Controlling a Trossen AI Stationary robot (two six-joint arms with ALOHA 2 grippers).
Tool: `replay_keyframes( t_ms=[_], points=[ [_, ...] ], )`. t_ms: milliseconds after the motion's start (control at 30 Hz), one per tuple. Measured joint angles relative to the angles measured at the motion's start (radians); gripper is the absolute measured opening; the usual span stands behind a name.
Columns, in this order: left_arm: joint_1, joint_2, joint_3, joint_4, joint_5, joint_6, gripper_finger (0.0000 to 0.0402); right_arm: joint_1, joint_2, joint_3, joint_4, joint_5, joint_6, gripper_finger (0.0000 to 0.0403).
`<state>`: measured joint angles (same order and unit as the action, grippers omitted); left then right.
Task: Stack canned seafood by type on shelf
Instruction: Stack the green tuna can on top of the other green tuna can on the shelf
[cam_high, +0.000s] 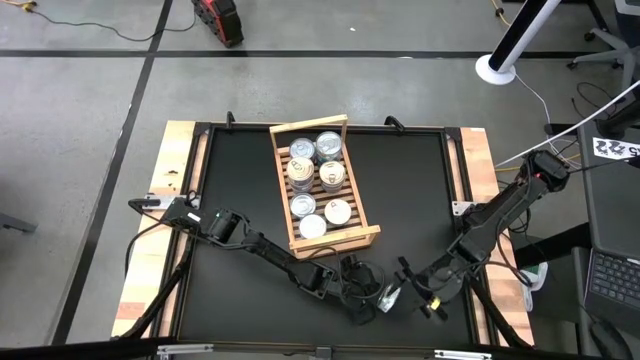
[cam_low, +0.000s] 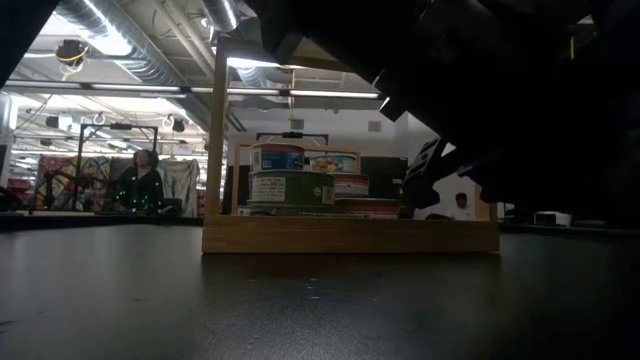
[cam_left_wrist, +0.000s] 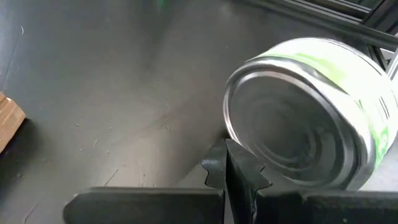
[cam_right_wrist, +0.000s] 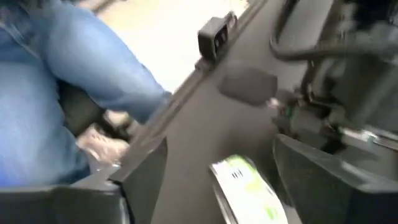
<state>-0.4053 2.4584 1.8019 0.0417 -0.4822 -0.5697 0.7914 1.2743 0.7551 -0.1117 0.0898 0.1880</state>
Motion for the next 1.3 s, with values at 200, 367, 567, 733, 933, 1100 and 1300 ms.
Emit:
replay_keyframes(
  t_ms=[200, 367, 567, 733, 933, 1100, 1300],
  points=[
    [0.0, 0.0, 0.0, 0.0, 0.0, -0.001, 0.0, 0.0, 0.05, 0.0, -0.062, 0.035, -0.059, 0.0309],
    [0.0, 0.0, 0.0, 0.0, 0.0, -0.004, 0.0, 0.0, 0.108, 0.0, -0.068, 0.058, -0.119, 0.0305],
    [0.0, 0.0, 0.0, 0.0, 0.0, -0.005, 0.0, -0.008, 0.155, 0.0, -0.087, 0.057, -0.119, 0.0301],
    [-0.001, 0.0, 0.0, 0.0, 0.0, 0.022, 0.0, -0.015, 0.172, 0.0, -0.101, 0.052, -0.112, 0.03],
    [-0.013, 0.0, 0.0, -0.001, 0.0, 0.042, 0.0, -0.015, 0.172, 0.0, -0.101, 0.049, -0.11, 0.03],
    [-0.026, 0.0, 0.0, -0.001, 0.0, 0.072, 0.0, -0.015, 0.172, 0.0, -0.101, 0.049, -0.108, 0.0296],
    [-0.04, 0.001, 0.0, -0.007, 0.0, 0.076, 0.0, -0.015, 0.172, 0.0, -0.102, 0.049, -0.107, 0.0239]
  ],
)
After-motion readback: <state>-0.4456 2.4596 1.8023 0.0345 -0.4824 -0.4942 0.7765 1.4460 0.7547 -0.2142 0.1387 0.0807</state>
